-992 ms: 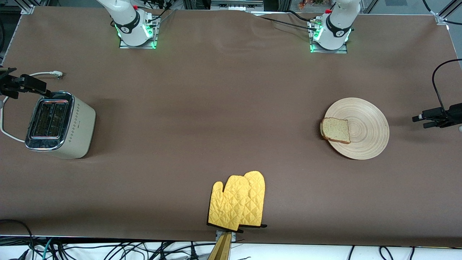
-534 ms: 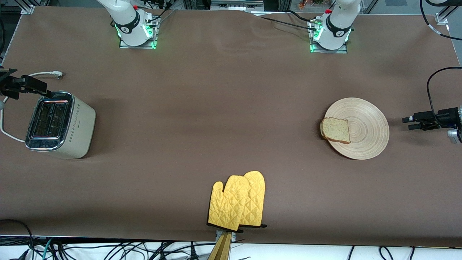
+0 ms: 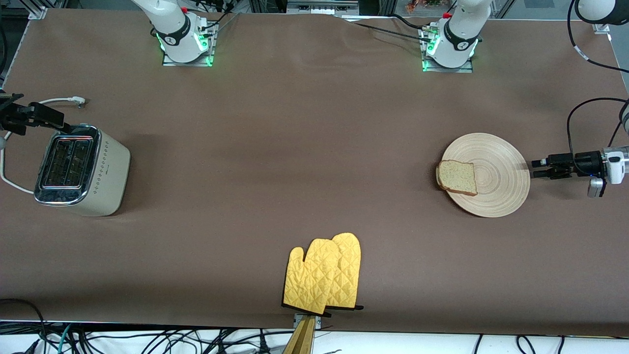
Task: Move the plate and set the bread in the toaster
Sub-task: 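Lower the left gripper to the wooden plate's rim, then close the left gripper on the wooden plate's rim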
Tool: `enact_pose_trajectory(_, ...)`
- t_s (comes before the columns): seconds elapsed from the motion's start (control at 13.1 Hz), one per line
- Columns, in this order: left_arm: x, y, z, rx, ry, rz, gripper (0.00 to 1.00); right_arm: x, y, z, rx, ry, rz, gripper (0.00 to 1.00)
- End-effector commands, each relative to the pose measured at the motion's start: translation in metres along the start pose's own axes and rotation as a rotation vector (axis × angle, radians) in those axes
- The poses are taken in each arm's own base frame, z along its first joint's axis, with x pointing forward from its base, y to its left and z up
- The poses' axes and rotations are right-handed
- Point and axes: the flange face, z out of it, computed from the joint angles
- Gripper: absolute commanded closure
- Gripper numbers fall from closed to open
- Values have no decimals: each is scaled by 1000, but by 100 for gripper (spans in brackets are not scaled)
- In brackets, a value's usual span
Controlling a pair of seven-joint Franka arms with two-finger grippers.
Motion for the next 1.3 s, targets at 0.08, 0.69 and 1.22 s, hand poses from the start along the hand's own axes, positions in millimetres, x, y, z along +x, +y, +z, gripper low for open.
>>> enact_pose_trajectory(0.08, 4, -10, 9, -74, 34, 32, 0, -3, 2, -1, -2, 1, 9, 0)
enact_pose_trajectory(0.69, 7, -11, 35, -151, 42, 22, 1, -3, 1, -1, -2, 0, 11, 0)
enact_pose_trajectory(1.22, 6, -12, 35, -151, 43, 44, 46, -3, 3, -1, -2, 0, 9, 0)
